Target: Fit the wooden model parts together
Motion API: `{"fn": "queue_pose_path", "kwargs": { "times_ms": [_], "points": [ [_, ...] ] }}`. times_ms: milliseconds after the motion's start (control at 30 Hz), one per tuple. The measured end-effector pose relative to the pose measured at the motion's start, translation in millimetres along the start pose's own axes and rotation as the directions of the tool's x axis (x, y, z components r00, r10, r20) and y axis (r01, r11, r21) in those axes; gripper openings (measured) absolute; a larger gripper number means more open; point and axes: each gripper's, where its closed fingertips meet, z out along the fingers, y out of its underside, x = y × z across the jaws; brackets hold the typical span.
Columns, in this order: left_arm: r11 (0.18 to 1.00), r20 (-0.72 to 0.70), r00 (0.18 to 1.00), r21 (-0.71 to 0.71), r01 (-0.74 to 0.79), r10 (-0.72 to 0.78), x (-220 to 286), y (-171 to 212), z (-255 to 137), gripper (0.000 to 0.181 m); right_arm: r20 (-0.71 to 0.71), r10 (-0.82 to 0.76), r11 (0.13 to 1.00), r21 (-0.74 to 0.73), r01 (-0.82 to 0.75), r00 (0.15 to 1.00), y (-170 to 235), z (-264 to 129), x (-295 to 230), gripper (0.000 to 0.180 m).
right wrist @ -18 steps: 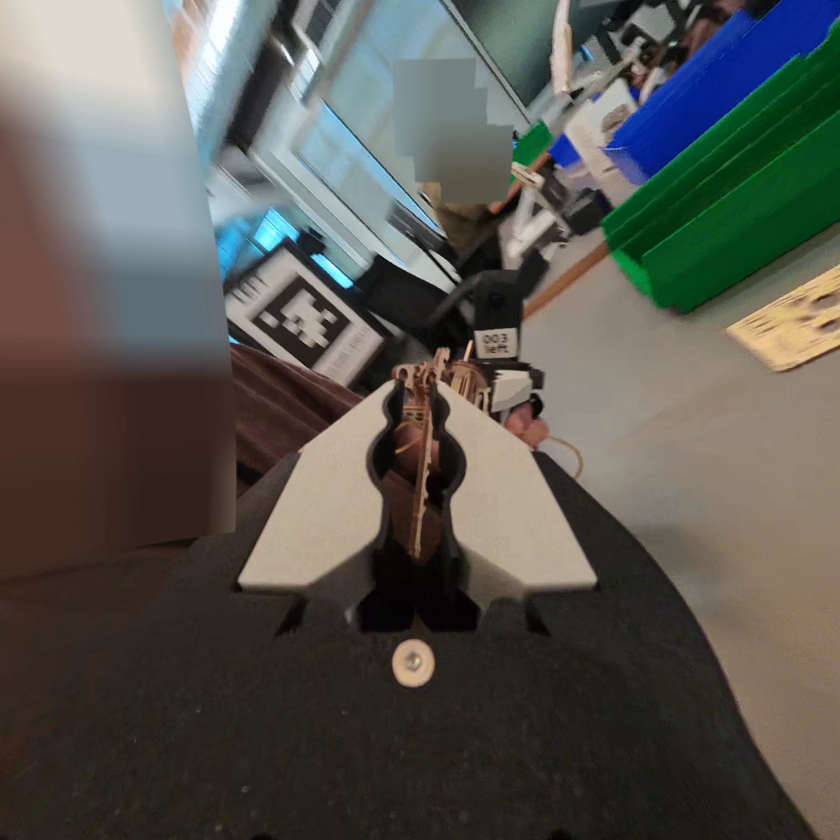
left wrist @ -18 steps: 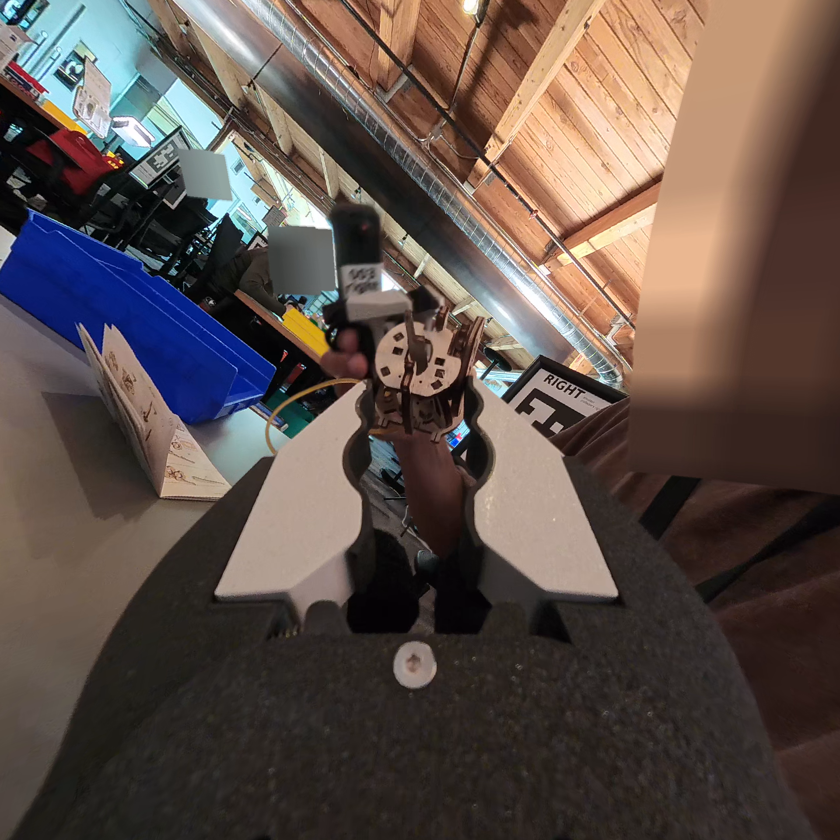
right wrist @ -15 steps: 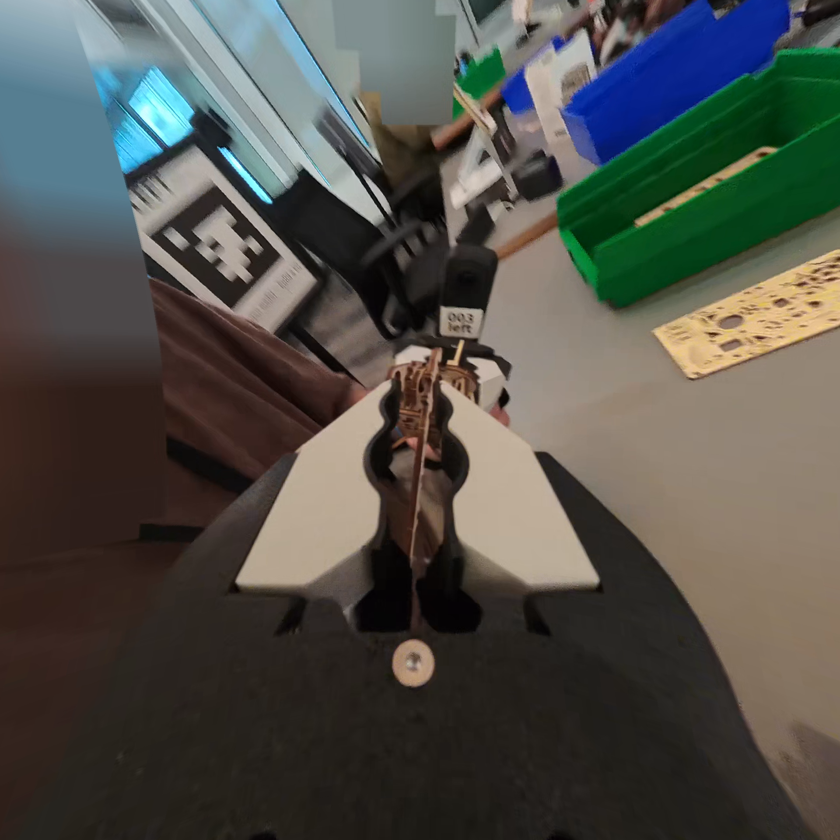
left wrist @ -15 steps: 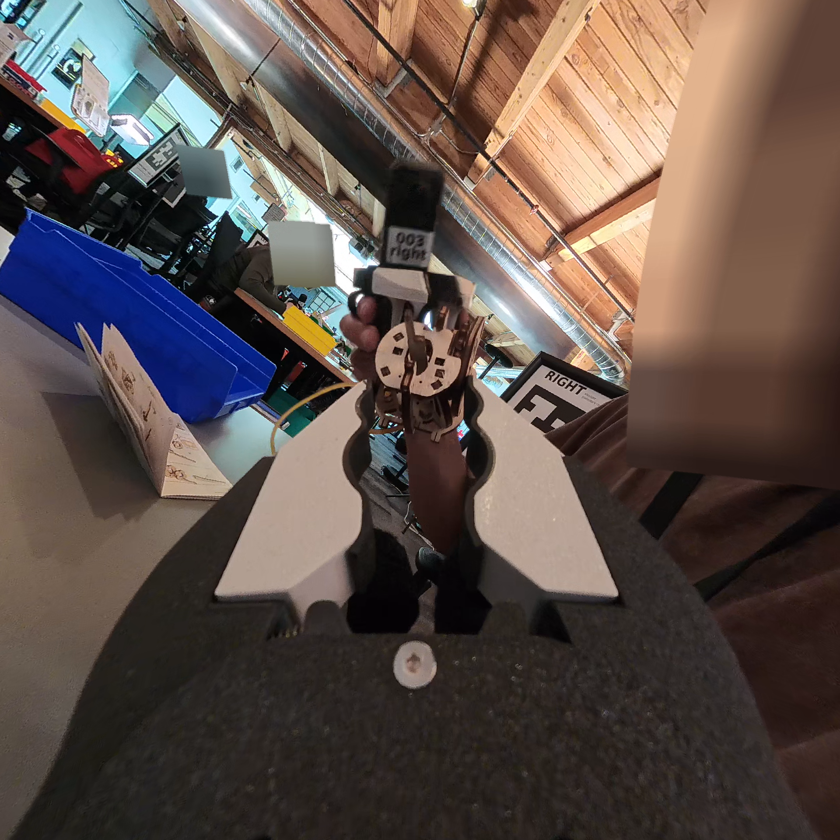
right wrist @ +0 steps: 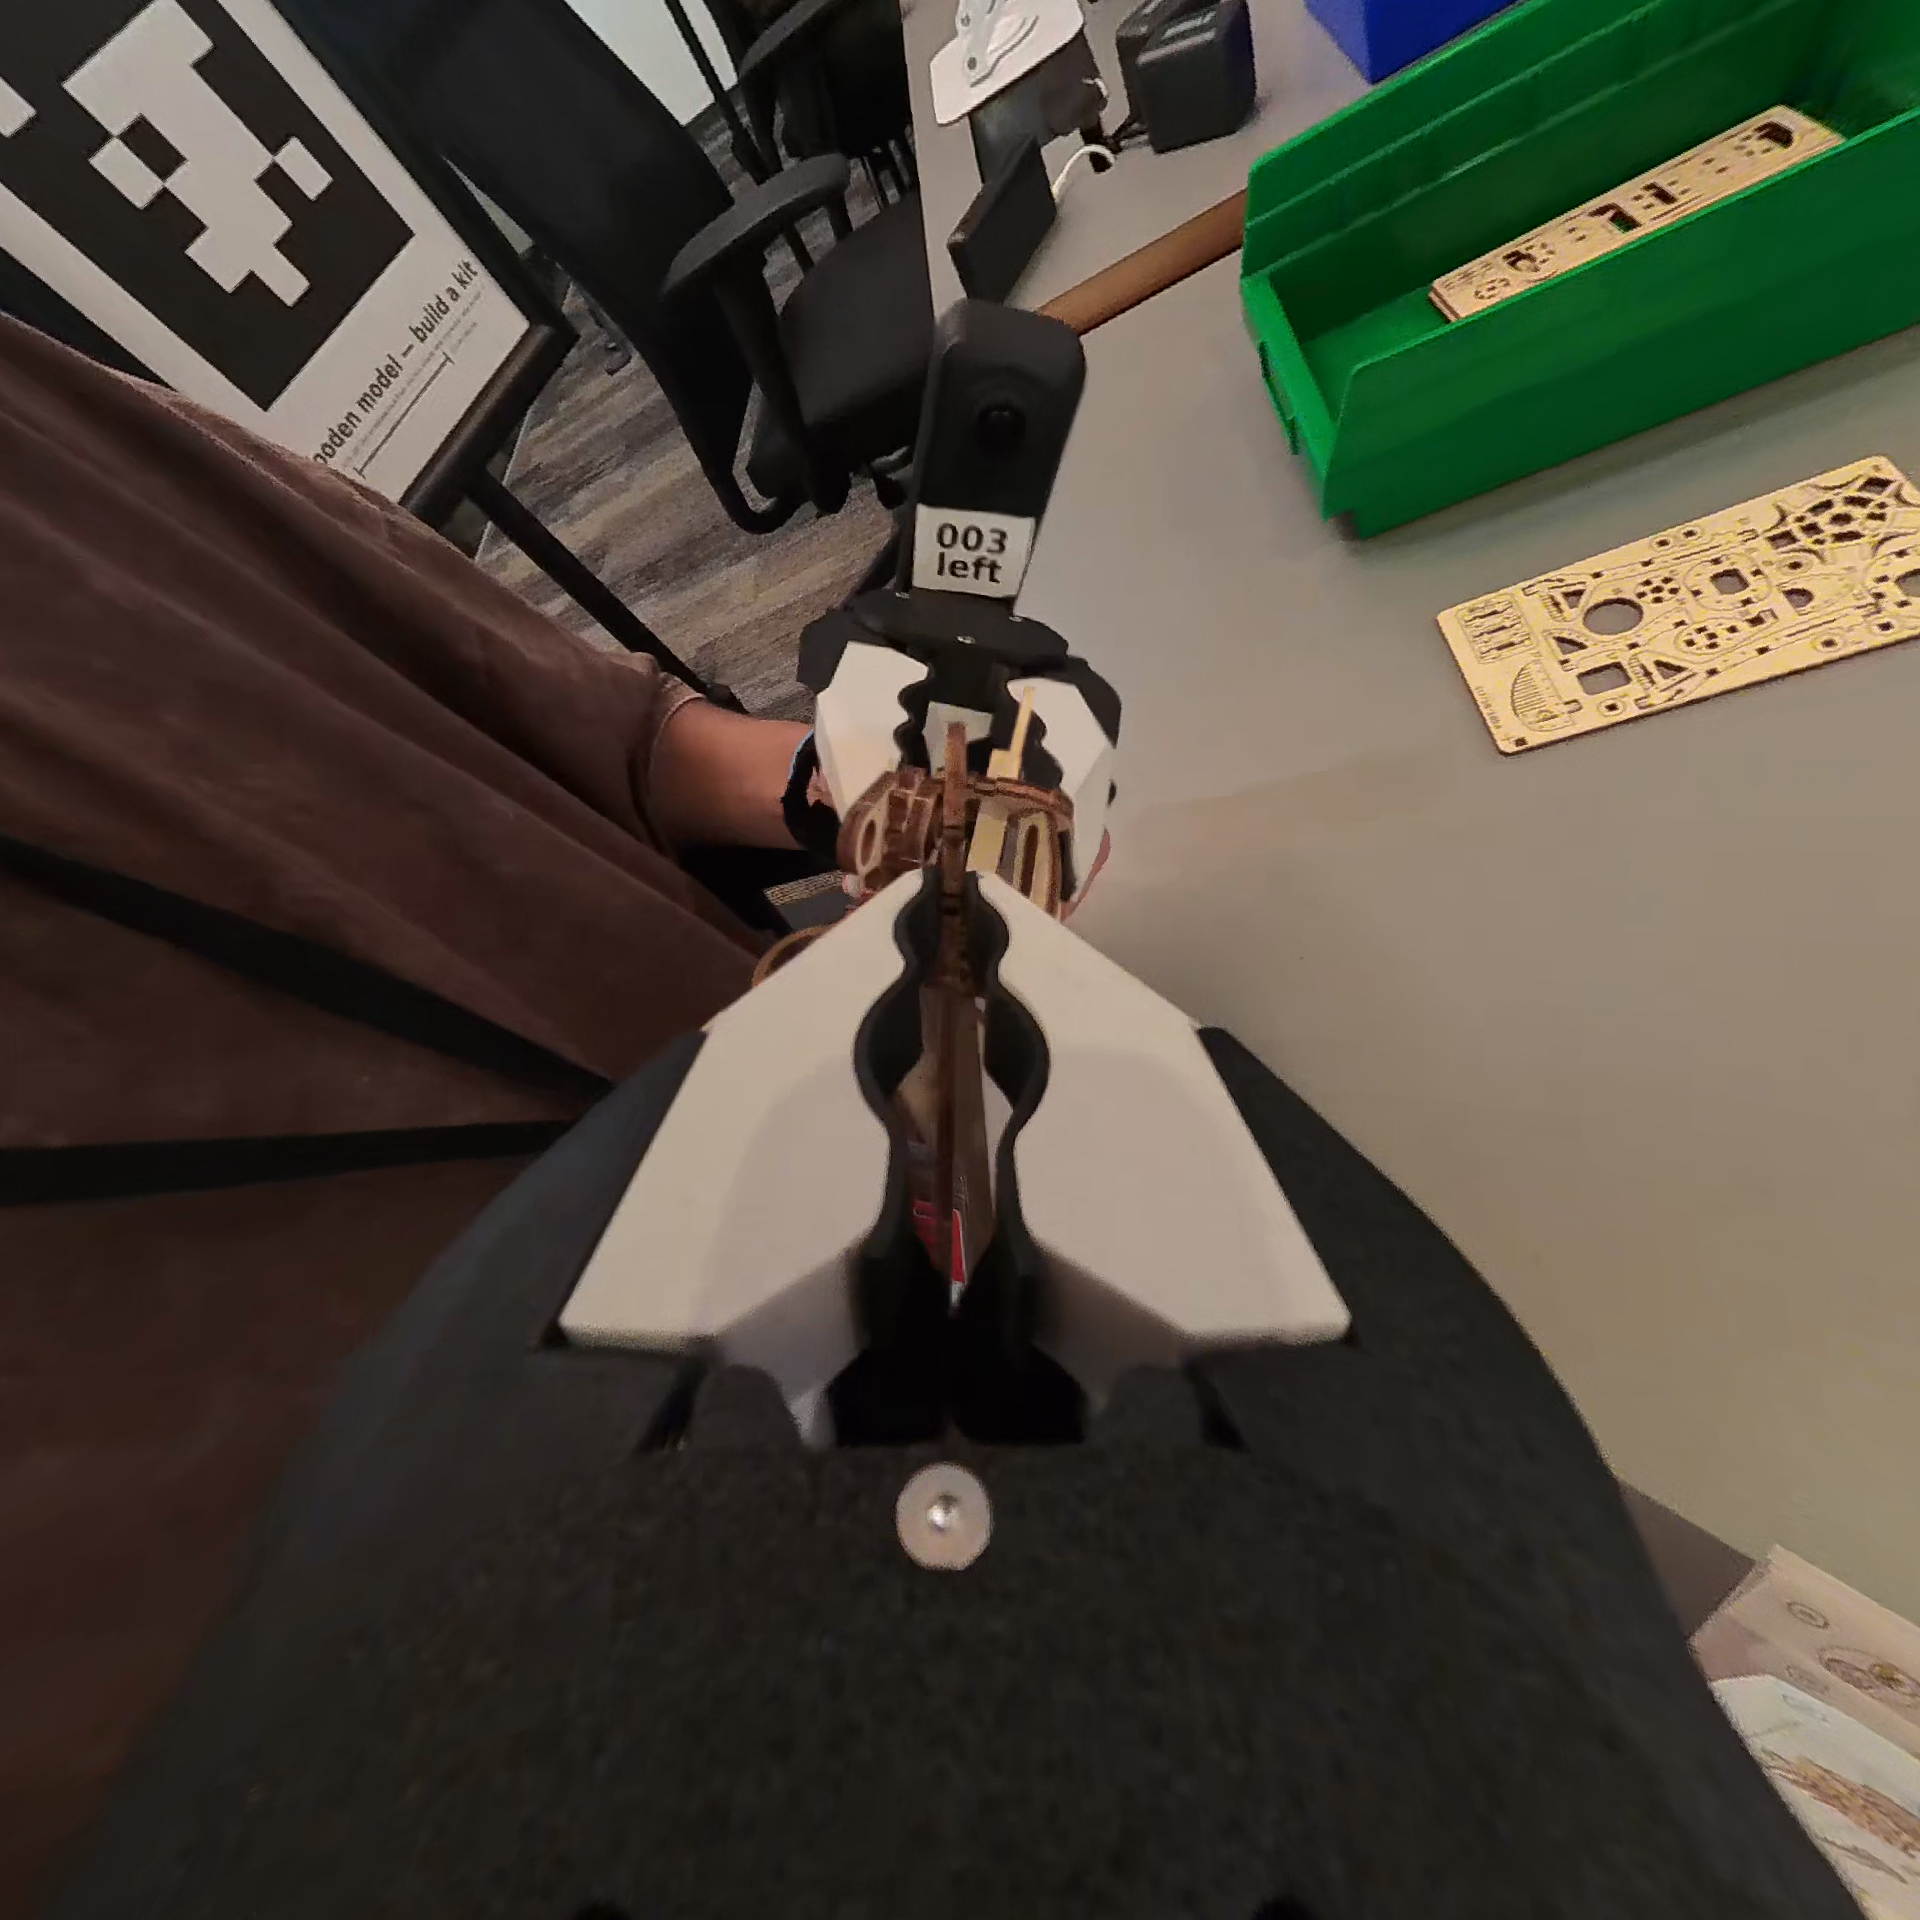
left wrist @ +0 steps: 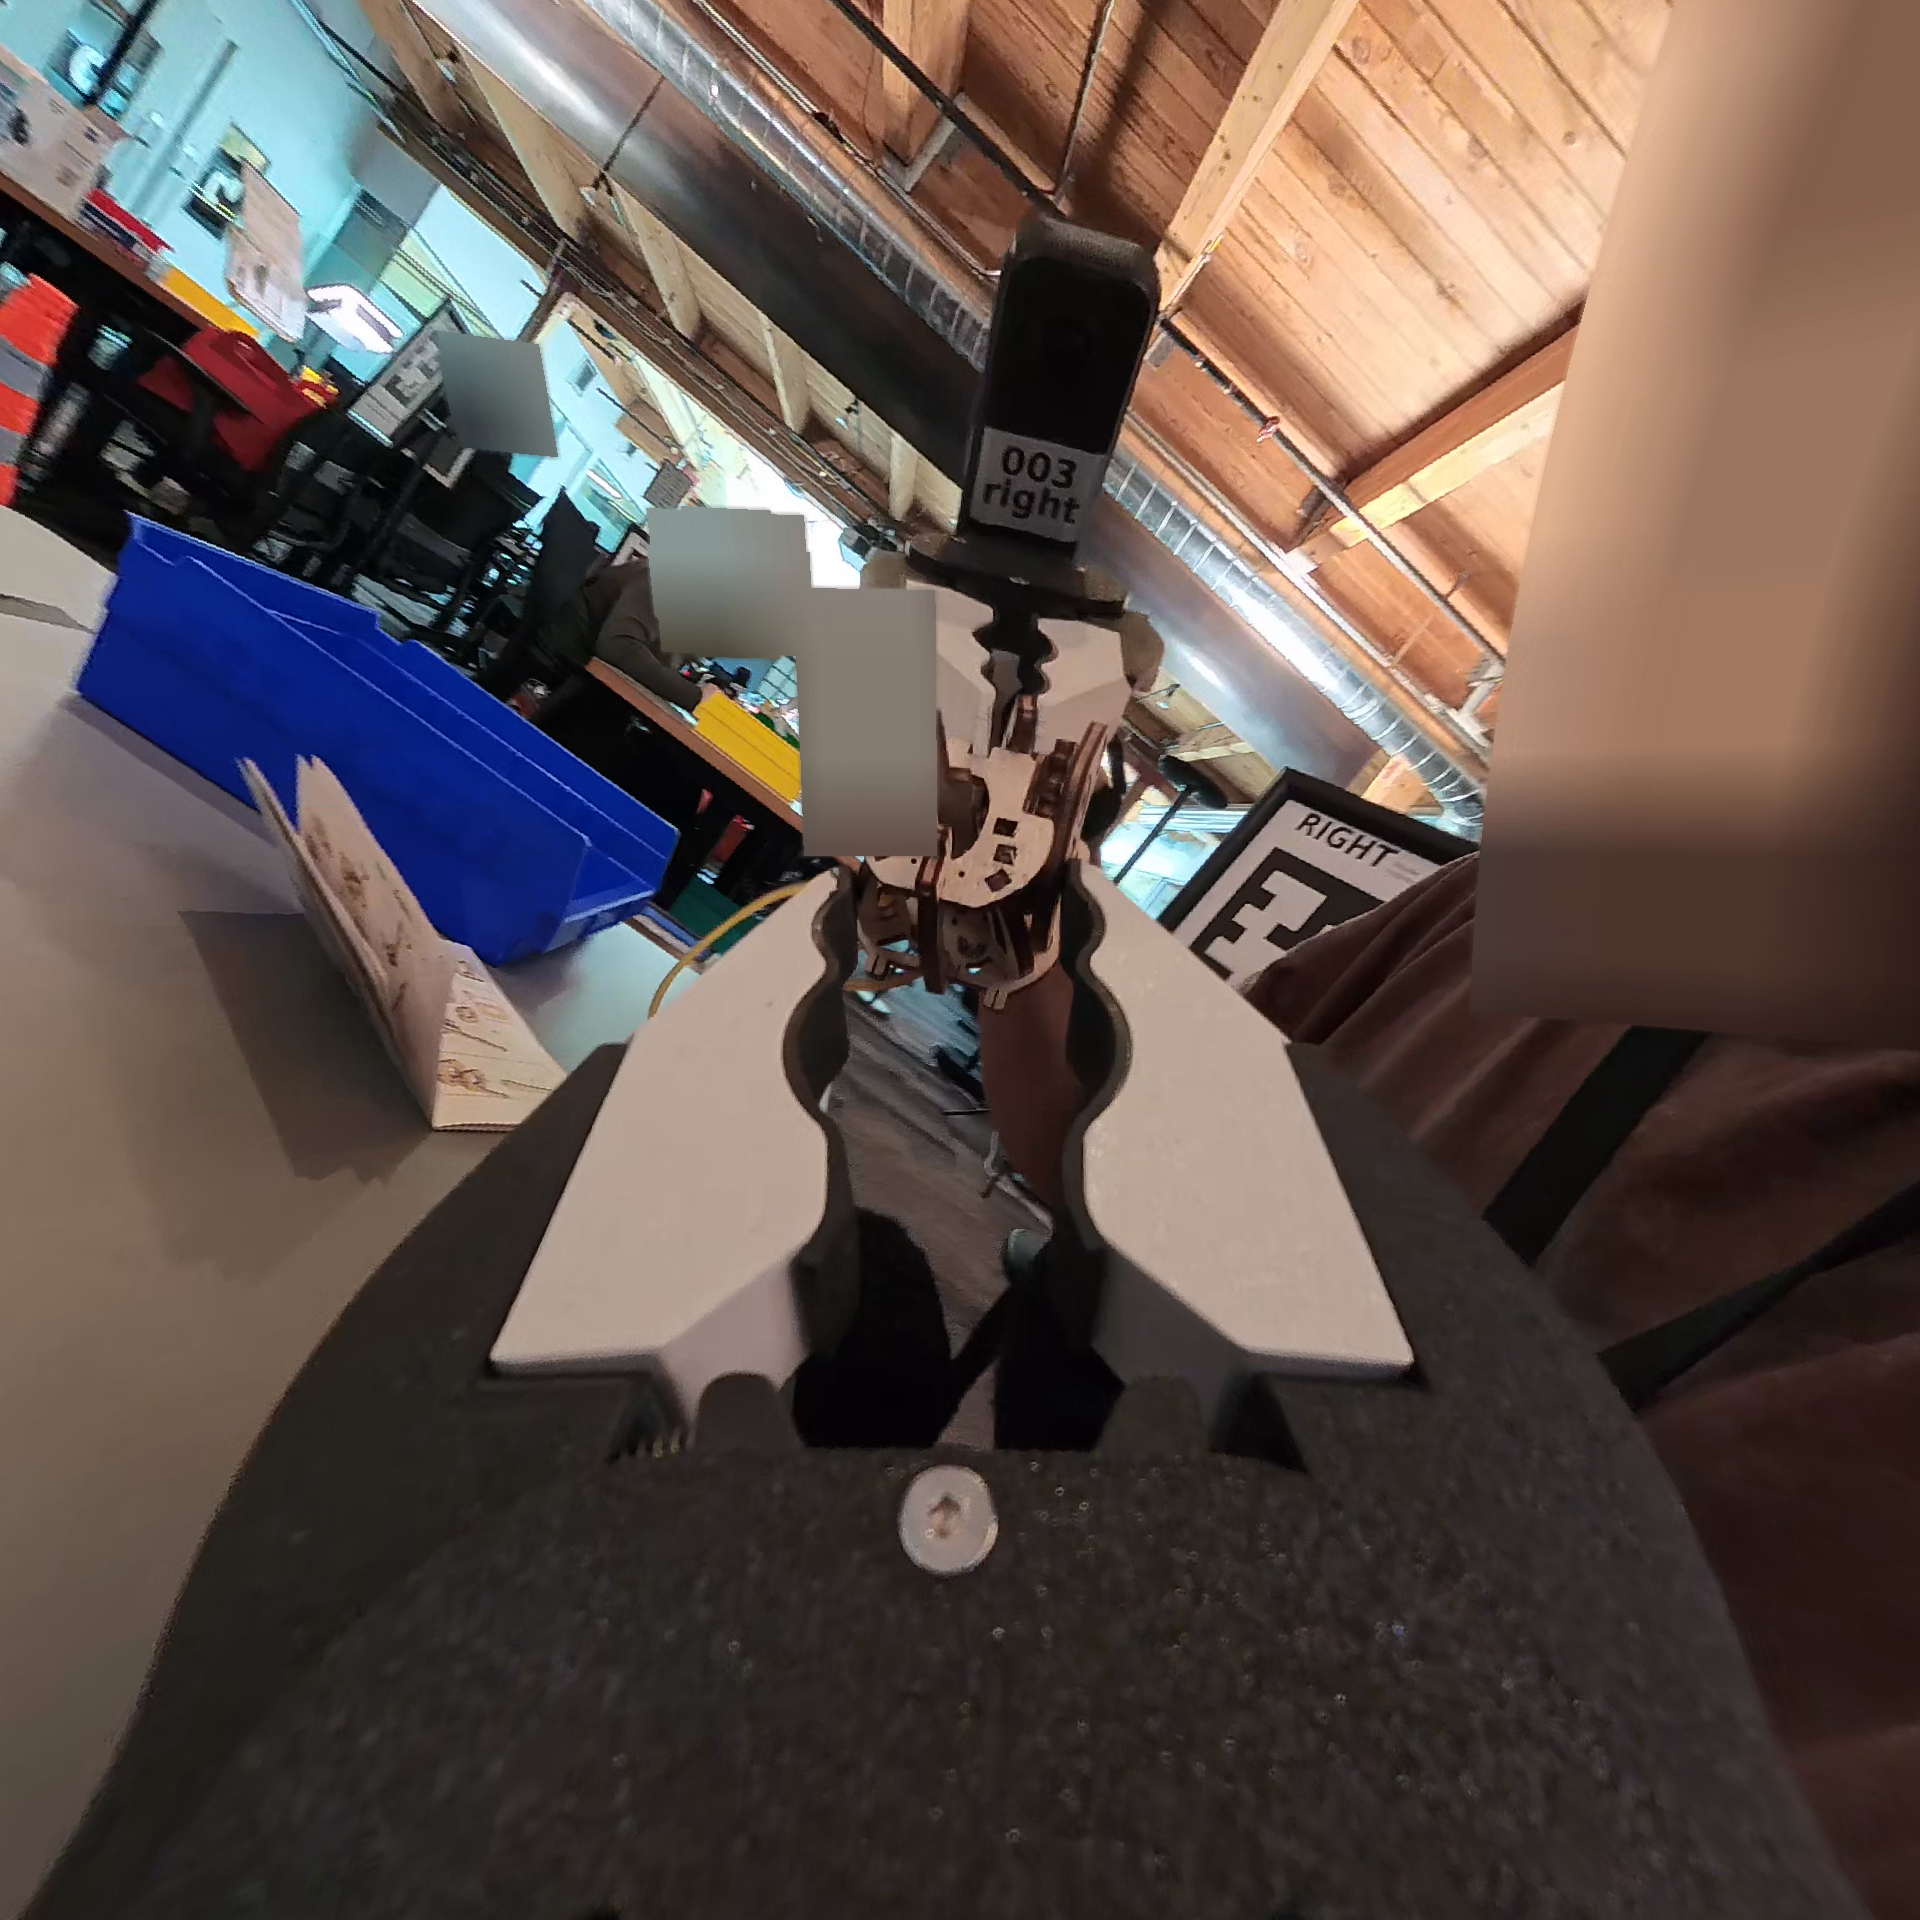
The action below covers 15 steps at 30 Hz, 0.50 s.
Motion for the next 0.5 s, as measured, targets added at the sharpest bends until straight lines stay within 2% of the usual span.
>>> {"fn": "queue_pose_path", "kwargs": {
  "times_ms": [300, 500],
  "points": [
    [0.979, 0.13, 0.972, -0.084, -0.184, 0.194, -11, 7, -2, 0.036, -0.075, 0.03, 0.997, -0.062, -0.035, 0.997, 13, 3, 12, 0.002],
    [0.982, 0.129, 0.975, -0.085, -0.171, 0.181, -11, 8, 0, 0.036, -0.065, 0.02, 0.993, -0.112, -0.028, 0.998, 15, 2, 12, 0.003]
  ]
}}
